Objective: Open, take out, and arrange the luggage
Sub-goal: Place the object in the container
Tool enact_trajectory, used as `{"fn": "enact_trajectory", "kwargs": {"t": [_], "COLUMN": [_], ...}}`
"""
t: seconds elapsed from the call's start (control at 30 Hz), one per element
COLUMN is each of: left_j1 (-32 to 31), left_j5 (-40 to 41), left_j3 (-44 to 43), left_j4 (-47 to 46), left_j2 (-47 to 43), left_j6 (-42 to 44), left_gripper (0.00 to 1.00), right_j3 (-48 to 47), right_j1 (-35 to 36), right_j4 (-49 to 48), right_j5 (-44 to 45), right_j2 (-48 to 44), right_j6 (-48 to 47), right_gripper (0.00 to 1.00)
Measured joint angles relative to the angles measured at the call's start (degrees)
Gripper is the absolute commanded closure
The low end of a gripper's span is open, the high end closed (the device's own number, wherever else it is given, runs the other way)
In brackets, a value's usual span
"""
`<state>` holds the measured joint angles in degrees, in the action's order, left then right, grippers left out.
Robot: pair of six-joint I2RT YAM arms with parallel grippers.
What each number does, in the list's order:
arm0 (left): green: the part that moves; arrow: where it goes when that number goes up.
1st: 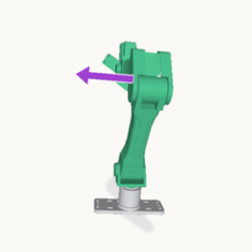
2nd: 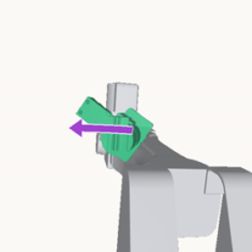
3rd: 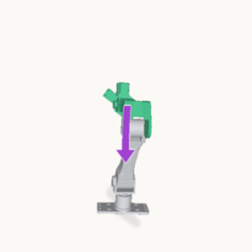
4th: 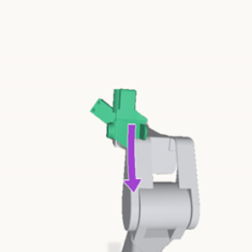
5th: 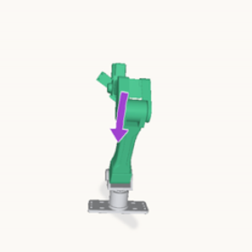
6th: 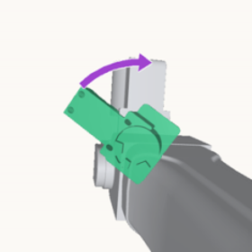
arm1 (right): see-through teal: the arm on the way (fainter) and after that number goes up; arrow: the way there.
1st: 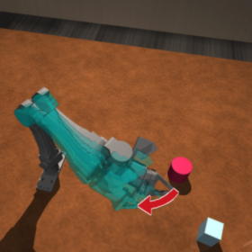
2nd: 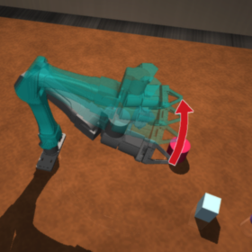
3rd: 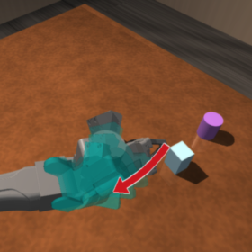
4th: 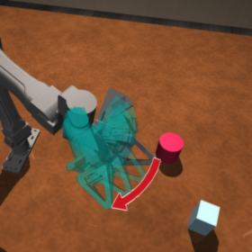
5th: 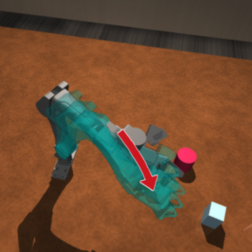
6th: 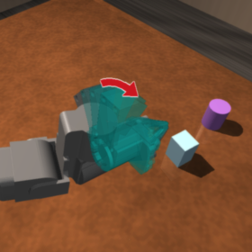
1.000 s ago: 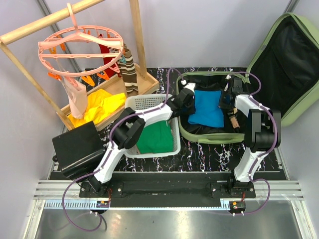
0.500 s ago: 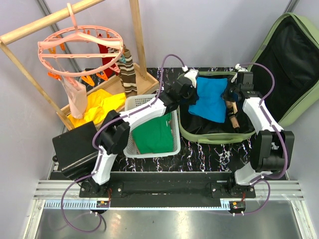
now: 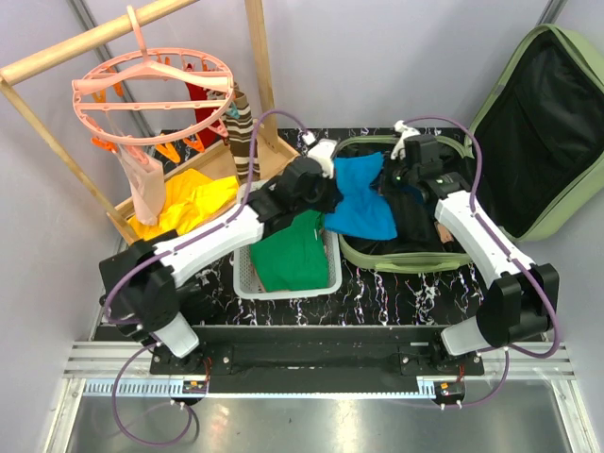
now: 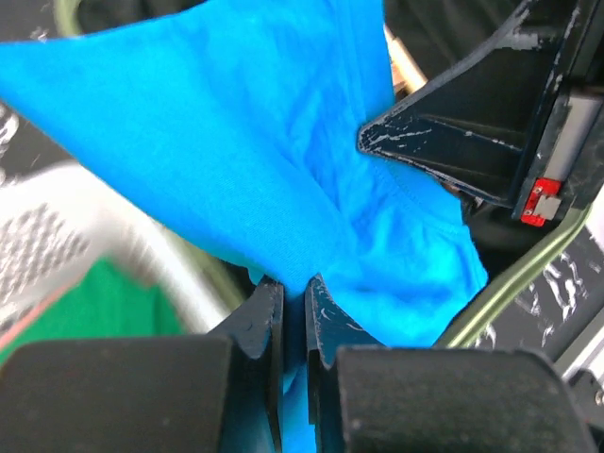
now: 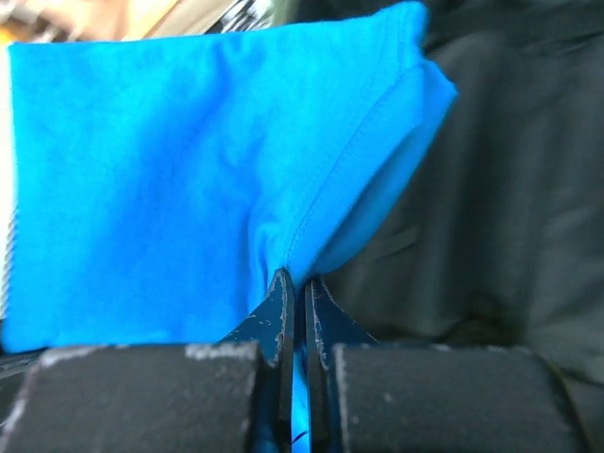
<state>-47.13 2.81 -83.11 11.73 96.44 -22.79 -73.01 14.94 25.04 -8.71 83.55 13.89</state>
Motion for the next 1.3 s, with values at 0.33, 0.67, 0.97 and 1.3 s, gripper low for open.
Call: {"fn": "enact_trajectory", "kwargs": {"t": [0.33, 0.67, 0.97, 1.3], "left_j1": [0.72, 3.61, 6.73, 8.37], "left_j5": [4.11, 9.86, 12.24, 12.00], "left_j3": [25.16, 37.38, 40.87, 42.51], "left_j4": [2.47, 6.40, 8.59, 9.31], "left_j2": [-19.04, -32.85, -37.29, -37.05], "left_j6": [-3.23, -4.35, -4.57, -5.55], "left_gripper": [1.00, 1.00, 1.00, 0.50], "right_j3": [3.50, 5.97, 5.64, 5.62], "right_j1": [15.87, 23.56, 25.64, 25.75], "right_j4": [-0.68, -4.90, -6.97, -6.69], "right_j5": [-1.05, -0.46, 0.22, 3.45], "right_j2": [-0.37, 1.44, 7.45, 8.63], "right_j6": [6.40, 10.60, 11.32, 10.97], "right_gripper": [1.00, 1.00, 1.00, 0.54]}}
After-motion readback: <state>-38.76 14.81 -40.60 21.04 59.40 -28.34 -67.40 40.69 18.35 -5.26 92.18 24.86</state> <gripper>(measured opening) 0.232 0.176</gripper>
